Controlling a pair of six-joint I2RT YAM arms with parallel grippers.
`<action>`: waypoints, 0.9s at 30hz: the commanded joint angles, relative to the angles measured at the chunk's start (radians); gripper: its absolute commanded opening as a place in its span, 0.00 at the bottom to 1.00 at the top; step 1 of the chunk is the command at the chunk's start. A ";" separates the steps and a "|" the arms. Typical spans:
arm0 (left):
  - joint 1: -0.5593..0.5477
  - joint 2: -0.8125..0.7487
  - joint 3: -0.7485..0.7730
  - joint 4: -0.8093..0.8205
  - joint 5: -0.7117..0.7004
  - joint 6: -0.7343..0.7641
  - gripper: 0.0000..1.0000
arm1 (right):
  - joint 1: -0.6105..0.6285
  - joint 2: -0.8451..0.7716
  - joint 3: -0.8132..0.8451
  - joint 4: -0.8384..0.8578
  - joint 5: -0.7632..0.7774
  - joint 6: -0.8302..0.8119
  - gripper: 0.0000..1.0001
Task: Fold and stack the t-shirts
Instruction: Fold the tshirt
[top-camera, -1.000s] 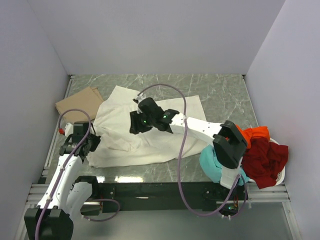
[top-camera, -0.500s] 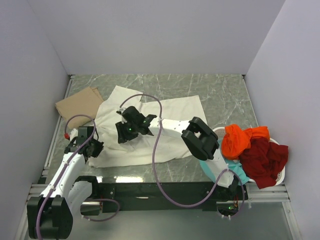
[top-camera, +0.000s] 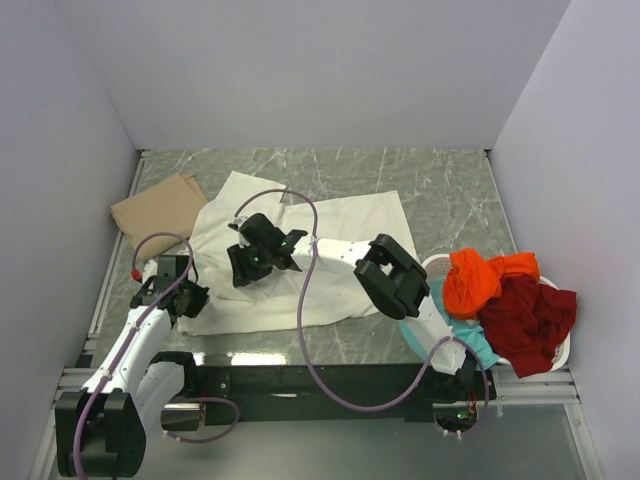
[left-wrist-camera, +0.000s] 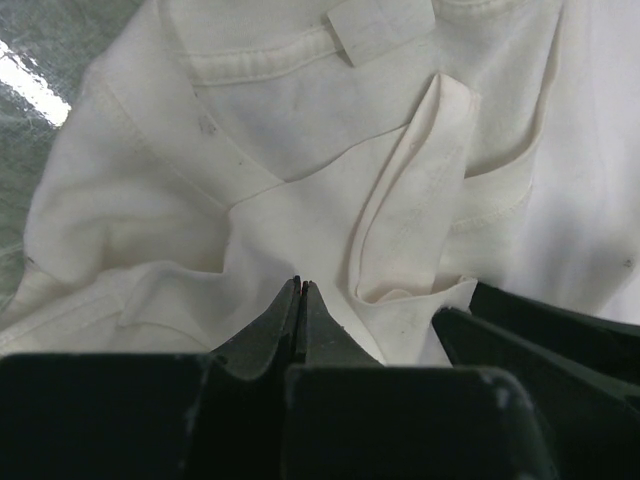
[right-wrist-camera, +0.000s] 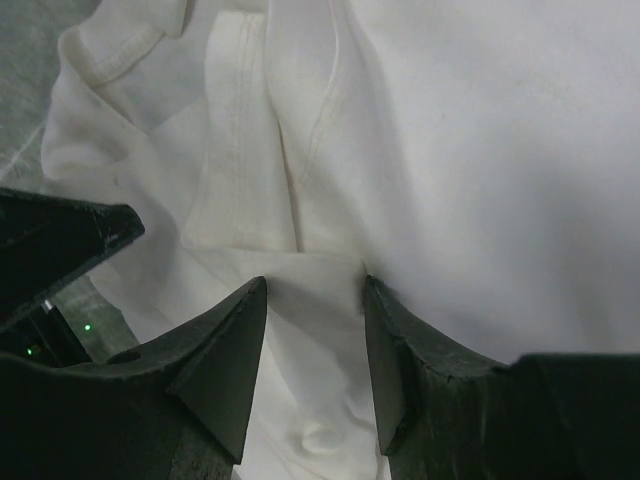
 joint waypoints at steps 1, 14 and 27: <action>0.001 0.001 -0.011 0.033 0.011 -0.005 0.00 | 0.007 0.031 0.073 0.022 0.011 -0.026 0.51; 0.001 0.010 -0.040 0.039 0.024 -0.022 0.00 | 0.008 0.003 0.029 0.016 0.059 -0.023 0.22; 0.001 -0.008 -0.082 0.004 0.004 -0.077 0.00 | 0.005 -0.235 -0.155 0.111 0.147 0.039 0.00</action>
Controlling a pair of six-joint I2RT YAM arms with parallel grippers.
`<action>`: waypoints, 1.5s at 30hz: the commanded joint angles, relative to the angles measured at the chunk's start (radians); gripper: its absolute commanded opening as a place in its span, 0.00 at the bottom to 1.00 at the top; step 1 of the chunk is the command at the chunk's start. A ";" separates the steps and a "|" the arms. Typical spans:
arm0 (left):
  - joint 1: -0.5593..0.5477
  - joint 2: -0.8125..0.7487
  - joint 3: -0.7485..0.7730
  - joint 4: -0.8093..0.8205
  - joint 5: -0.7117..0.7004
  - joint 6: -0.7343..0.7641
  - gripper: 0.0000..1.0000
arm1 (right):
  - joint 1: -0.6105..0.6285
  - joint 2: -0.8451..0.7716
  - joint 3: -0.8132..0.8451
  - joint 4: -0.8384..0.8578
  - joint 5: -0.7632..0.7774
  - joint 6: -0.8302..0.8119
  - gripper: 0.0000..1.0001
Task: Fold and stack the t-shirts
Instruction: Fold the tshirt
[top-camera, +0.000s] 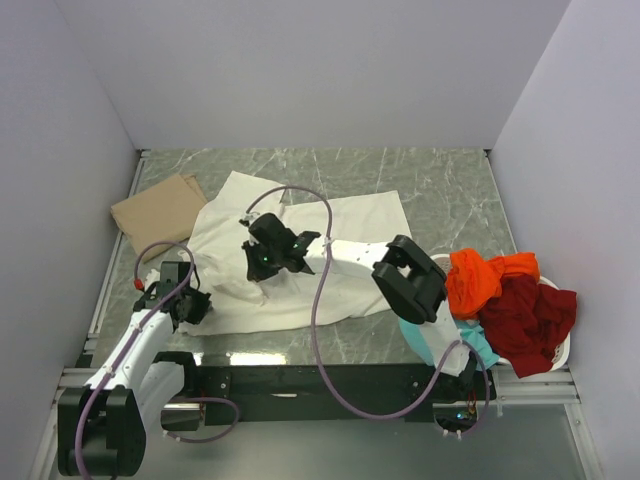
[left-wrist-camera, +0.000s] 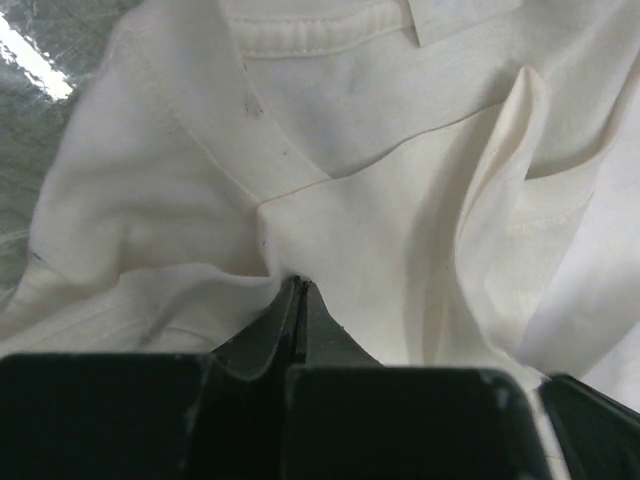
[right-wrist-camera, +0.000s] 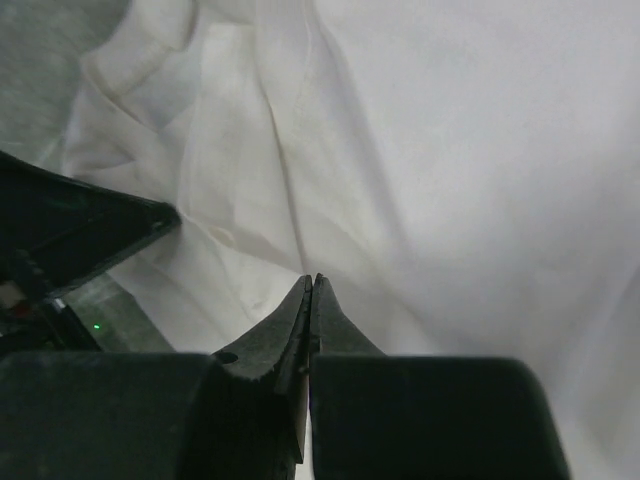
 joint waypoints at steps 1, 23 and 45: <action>0.001 -0.023 -0.015 -0.033 -0.016 -0.033 0.00 | 0.007 -0.124 -0.018 0.065 0.068 0.018 0.00; 0.001 -0.043 -0.001 -0.067 -0.030 -0.060 0.00 | -0.035 -0.077 -0.028 -0.077 0.310 0.084 0.00; -0.008 -0.089 0.251 -0.121 -0.213 0.005 0.00 | -0.170 -0.445 -0.305 -0.137 0.284 0.043 0.67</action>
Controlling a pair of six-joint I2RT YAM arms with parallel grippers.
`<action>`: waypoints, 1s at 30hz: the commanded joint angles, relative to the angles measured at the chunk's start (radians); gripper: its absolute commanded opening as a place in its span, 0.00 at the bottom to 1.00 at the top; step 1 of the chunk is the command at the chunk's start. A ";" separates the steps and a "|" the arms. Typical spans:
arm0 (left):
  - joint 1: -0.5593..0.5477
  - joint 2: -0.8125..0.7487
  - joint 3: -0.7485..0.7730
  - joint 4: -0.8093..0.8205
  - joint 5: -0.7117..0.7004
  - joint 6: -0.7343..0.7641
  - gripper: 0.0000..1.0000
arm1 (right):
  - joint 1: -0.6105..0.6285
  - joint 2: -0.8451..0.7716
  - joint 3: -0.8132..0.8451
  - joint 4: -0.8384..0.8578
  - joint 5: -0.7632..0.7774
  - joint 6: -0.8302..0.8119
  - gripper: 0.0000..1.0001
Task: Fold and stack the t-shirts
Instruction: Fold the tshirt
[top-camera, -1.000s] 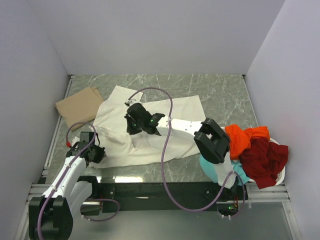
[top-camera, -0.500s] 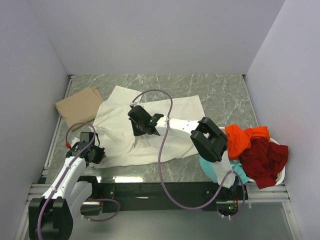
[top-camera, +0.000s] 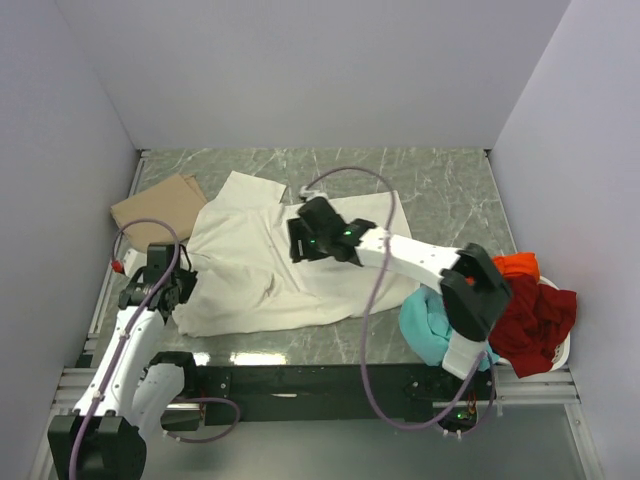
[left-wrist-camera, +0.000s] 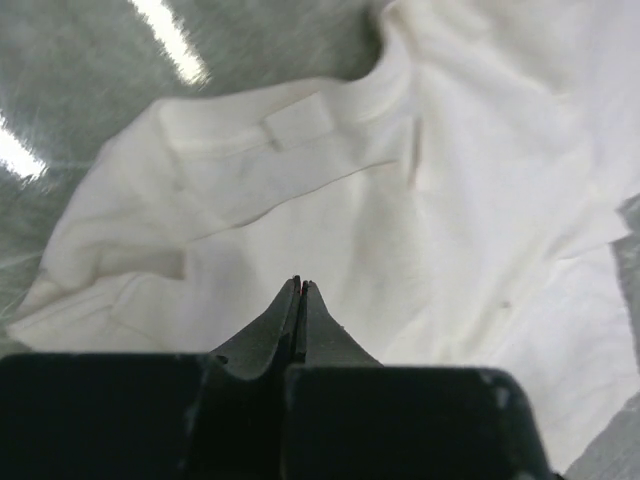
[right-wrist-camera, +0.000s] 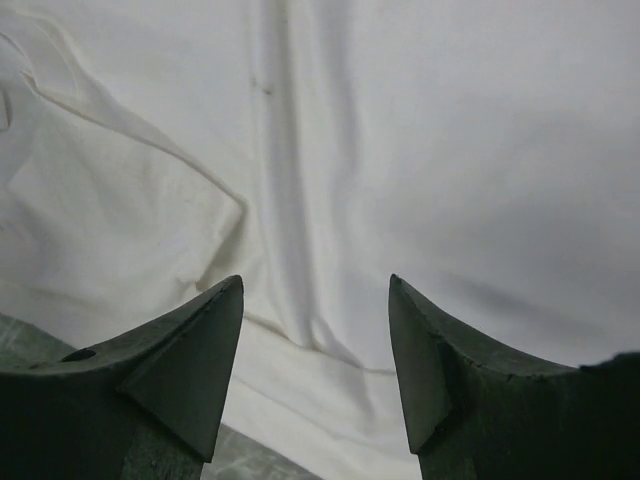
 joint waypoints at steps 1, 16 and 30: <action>-0.013 -0.014 0.060 0.040 -0.063 0.049 0.00 | -0.067 -0.145 -0.153 0.014 0.004 -0.004 0.67; -0.213 0.324 -0.095 0.531 0.215 0.040 0.00 | -0.174 -0.198 -0.523 0.160 -0.088 0.096 0.67; 0.056 0.376 -0.188 0.461 0.263 0.068 0.00 | -0.095 -0.195 -0.591 0.082 -0.071 0.203 0.67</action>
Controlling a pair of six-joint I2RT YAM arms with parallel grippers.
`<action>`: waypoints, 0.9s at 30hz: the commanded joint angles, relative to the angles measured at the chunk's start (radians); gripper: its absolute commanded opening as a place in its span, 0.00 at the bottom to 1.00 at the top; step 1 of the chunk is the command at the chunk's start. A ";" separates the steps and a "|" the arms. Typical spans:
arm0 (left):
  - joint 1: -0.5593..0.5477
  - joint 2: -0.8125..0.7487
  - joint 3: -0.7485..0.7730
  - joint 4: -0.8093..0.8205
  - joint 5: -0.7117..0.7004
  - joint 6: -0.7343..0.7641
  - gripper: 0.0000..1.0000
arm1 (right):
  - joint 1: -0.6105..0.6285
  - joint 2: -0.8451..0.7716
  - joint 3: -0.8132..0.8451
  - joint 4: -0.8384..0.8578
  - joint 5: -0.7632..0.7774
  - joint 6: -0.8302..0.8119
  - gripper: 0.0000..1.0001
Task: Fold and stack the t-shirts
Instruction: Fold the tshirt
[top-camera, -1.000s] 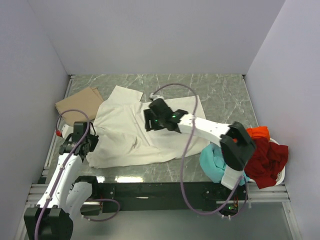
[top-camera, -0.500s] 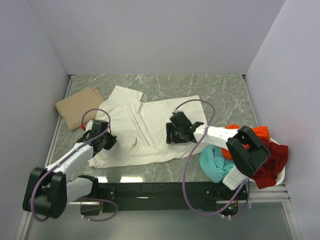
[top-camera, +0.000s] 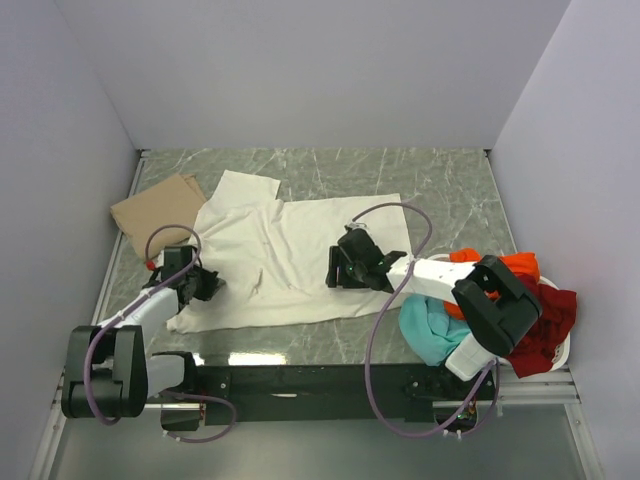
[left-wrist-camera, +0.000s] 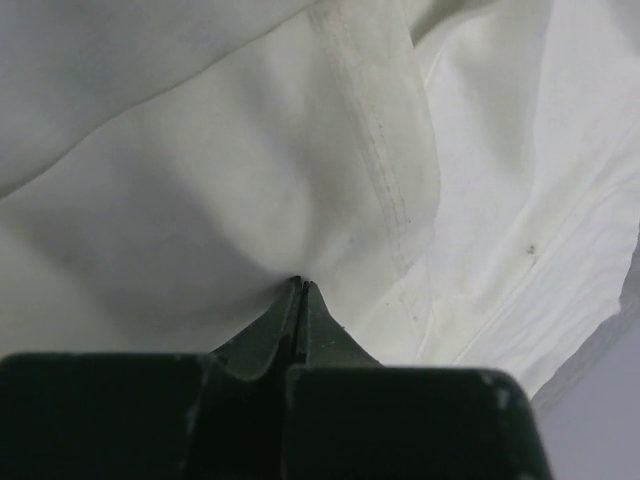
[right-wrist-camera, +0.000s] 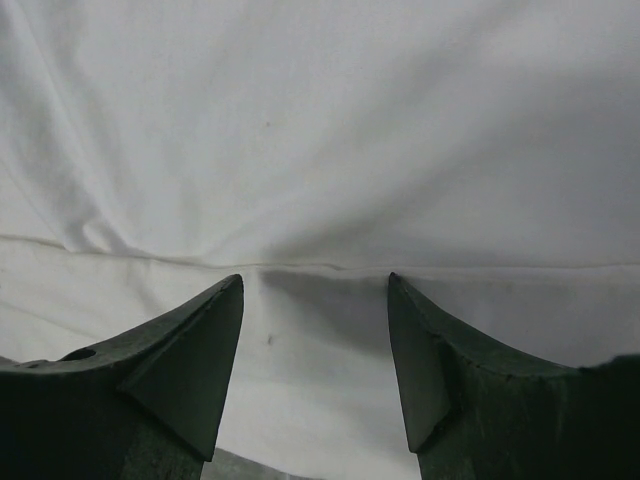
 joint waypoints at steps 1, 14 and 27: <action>0.051 0.004 -0.015 -0.114 -0.050 0.054 0.00 | 0.063 0.023 -0.040 -0.158 -0.010 0.059 0.67; 0.250 0.001 0.063 -0.197 -0.097 0.155 0.00 | 0.237 -0.072 0.006 -0.316 0.013 0.162 0.67; 0.407 -0.062 0.092 -0.200 -0.082 0.250 0.00 | 0.157 -0.306 -0.050 -0.453 0.134 0.117 0.69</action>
